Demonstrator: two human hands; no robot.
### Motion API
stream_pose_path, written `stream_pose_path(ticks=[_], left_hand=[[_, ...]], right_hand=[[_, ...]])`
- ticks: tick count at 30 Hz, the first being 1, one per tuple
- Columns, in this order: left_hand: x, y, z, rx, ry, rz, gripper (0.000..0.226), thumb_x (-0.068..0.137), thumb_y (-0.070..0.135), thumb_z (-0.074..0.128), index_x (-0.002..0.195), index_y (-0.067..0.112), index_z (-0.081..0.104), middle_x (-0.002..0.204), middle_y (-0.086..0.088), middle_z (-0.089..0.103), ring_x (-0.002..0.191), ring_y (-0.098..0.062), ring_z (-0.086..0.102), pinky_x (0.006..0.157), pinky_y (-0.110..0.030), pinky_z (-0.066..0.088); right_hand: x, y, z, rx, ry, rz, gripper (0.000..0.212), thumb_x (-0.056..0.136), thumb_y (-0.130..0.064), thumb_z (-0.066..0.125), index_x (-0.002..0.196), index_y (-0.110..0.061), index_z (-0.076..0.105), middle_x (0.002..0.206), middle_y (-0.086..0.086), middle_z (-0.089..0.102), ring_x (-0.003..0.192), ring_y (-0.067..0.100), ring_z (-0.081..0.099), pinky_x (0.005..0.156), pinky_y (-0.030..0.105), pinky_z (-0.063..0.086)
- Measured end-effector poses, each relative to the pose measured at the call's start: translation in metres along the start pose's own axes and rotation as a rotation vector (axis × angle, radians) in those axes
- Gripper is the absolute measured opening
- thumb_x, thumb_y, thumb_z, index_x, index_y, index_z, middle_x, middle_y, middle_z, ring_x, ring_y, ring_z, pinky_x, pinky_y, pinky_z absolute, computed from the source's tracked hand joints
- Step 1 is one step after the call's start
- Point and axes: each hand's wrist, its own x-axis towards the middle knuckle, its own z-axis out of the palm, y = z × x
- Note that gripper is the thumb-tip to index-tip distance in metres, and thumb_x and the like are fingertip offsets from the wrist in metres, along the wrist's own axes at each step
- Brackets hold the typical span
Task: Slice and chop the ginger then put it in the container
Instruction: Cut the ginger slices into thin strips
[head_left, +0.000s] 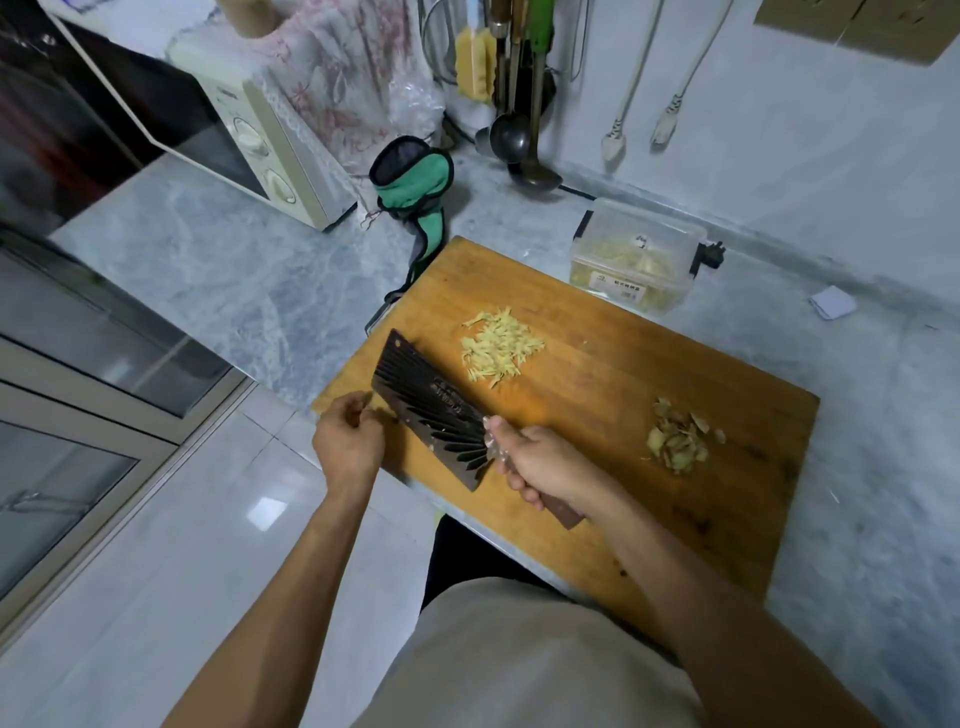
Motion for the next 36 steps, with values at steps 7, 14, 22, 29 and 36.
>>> stream_pose_path(ticks=[7, 14, 22, 29, 36], left_hand=[[-0.004, -0.003, 0.014, 0.045, -0.069, 0.103, 0.026, 0.095, 0.014, 0.054, 0.113, 0.019, 0.071, 0.116, 0.000, 0.069, 0.106, -0.017, 0.063, 0.097, -0.035, 0.051], [-0.014, 0.009, 0.020, -0.031, -0.005, 0.031, 0.042, 0.096, 0.015, 0.050, 0.138, 0.016, 0.050, 0.128, -0.006, 0.061, 0.108, -0.025, 0.061, 0.099, -0.044, 0.050], [-0.025, 0.021, 0.024, 0.061, -0.121, 0.045, 0.051, 0.093, 0.006, 0.050, 0.142, 0.018, 0.047, 0.131, -0.009, 0.059, 0.116, -0.029, 0.057, 0.099, -0.046, 0.050], [-0.038, 0.047, 0.022, 0.042, -0.083, 0.205, 0.034, 0.096, 0.008, 0.056, 0.128, 0.015, 0.062, 0.131, 0.000, 0.061, 0.104, -0.013, 0.058, 0.084, -0.027, 0.051], [-0.028, 0.064, 0.014, -0.032, -0.037, 0.354, 0.023, 0.096, 0.011, 0.059, 0.116, 0.016, 0.069, 0.116, 0.006, 0.068, 0.096, -0.005, 0.063, 0.085, -0.023, 0.053]], right_hand=[[-0.003, 0.001, -0.065, -0.141, 0.231, -0.033, 0.062, 0.102, -0.065, 0.032, 0.075, -0.014, 0.058, 0.055, -0.003, 0.053, 0.042, 0.012, 0.047, 0.046, 0.025, 0.042], [-0.007, -0.006, -0.072, -0.476, -0.053, -0.110, 0.065, 0.101, -0.065, 0.029, 0.075, -0.013, 0.058, 0.058, 0.001, 0.055, 0.043, 0.013, 0.049, 0.049, 0.026, 0.045], [0.014, -0.025, -0.123, -0.581, -0.017, -0.141, 0.068, 0.100, -0.066, 0.033, 0.072, -0.011, 0.060, 0.052, -0.002, 0.052, 0.042, 0.013, 0.048, 0.052, 0.026, 0.047], [0.014, -0.041, -0.133, -0.608, 0.059, -0.218, 0.069, 0.099, -0.070, 0.032, 0.075, -0.012, 0.061, 0.056, 0.002, 0.054, 0.048, 0.017, 0.049, 0.055, 0.028, 0.046], [-0.016, -0.025, -0.120, -0.322, 0.146, -0.222, 0.065, 0.101, -0.065, 0.032, 0.074, -0.011, 0.059, 0.052, -0.004, 0.053, 0.039, 0.010, 0.046, 0.046, 0.025, 0.043]])
